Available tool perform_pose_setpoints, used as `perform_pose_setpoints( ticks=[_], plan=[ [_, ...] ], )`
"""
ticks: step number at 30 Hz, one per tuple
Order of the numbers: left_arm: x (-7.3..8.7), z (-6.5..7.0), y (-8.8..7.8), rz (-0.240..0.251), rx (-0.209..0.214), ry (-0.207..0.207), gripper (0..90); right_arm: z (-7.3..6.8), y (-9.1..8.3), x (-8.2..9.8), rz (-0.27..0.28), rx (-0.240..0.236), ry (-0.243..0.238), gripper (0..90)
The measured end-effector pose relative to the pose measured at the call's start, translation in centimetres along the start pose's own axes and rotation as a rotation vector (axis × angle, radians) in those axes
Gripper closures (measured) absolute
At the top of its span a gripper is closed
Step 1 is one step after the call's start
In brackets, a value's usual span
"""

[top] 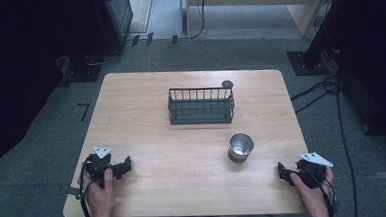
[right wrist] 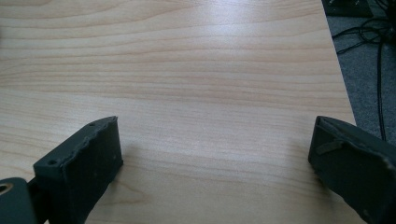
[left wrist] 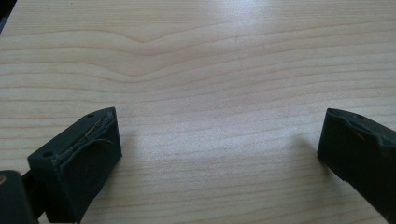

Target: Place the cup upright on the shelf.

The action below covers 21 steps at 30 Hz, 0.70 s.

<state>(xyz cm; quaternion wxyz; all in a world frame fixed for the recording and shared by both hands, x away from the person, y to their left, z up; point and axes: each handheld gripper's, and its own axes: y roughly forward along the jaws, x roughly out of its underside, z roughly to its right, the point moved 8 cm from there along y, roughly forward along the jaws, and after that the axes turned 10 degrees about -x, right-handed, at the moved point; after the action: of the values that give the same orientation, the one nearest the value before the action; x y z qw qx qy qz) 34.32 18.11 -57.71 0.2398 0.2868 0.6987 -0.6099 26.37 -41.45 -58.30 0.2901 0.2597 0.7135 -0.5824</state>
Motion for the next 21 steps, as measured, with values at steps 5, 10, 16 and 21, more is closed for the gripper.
perform_pose_setpoints(
  ticks=[5,10,16,21],
  plan=[
    [0.0,0.0,0.0,0.000,0.000,0.000,0.0,0.3,-0.3,-0.1,0.031,-0.028,0.050,2.3],
    [0.0,0.0,0.0,0.000,0.000,0.000,0.0,0.3,-0.3,-0.1,0.031,-0.034,0.047,2.2],
    [0.0,0.0,0.0,0.000,0.000,-0.002,0.0,0.1,-0.6,-0.5,0.048,-0.034,0.044,2.3],
    [0.0,0.0,0.0,0.000,0.000,0.000,0.0,-0.1,-1.1,-1.0,0.064,-0.039,0.048,2.3]
  ],
)
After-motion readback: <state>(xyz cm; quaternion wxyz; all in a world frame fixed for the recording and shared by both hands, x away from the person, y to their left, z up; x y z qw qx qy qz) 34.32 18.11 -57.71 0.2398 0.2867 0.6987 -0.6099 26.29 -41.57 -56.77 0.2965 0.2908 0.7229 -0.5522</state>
